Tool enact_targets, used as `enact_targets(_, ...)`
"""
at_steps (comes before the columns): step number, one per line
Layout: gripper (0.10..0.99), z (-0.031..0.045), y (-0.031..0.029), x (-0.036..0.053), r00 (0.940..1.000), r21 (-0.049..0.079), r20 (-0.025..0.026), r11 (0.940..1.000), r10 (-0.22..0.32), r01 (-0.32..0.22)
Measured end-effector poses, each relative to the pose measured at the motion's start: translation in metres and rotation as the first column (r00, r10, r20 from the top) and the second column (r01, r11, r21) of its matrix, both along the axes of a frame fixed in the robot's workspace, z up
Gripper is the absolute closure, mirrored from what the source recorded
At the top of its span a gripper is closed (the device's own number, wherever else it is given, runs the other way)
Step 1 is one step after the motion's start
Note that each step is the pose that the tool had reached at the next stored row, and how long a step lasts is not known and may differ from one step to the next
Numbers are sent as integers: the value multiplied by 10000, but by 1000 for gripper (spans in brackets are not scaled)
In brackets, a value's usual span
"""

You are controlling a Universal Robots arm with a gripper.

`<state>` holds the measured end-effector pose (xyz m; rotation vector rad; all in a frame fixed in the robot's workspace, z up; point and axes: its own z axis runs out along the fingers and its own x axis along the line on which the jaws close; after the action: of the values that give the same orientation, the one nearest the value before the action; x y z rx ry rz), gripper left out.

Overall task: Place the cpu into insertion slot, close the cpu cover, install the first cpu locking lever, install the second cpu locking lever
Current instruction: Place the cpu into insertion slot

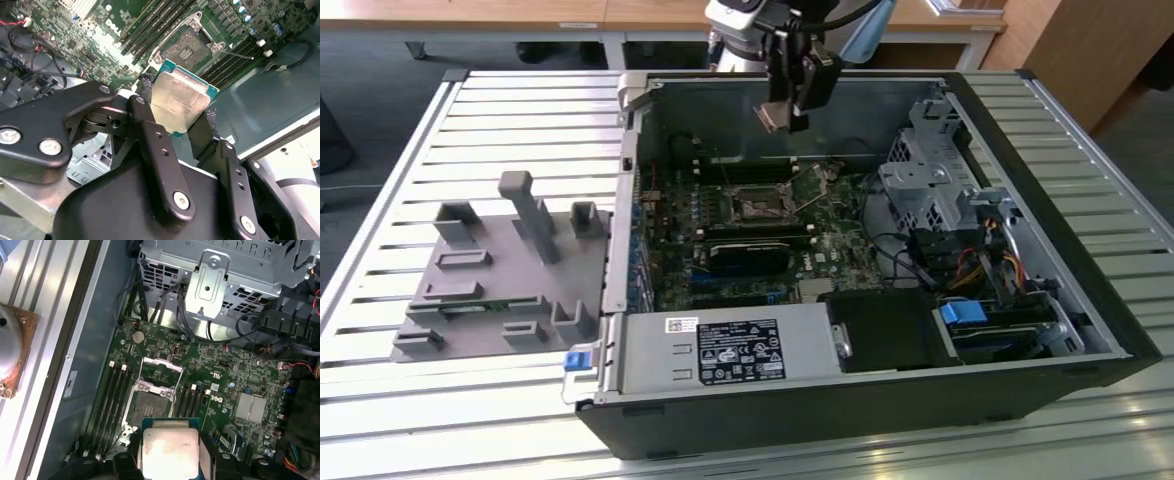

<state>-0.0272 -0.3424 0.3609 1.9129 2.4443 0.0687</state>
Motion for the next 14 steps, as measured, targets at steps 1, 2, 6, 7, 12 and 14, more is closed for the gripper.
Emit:
enact_targets(1, 549, -9, 0, 0, 10000, -1, 0, 10000, -66, 66)
enact_targets(2, 549, -18, 0, -2, 9999, -1, 0, 9999, -160, 160)
enact_targets(6, 549, -56, 0, -2, 9964, -1, 0, 9964, -851, 851)
enact_targets(7, 549, -69, 0, -2, 9946, 1, 0, 9946, -1035, 1035)
enact_targets(12, 549, -106, 14, -3, 9863, -1, 0, 9863, -1649, 1649)
enact_targets(14, 549, -114, 14, -2, 9841, -1, 0, 9841, -1774, 1774)
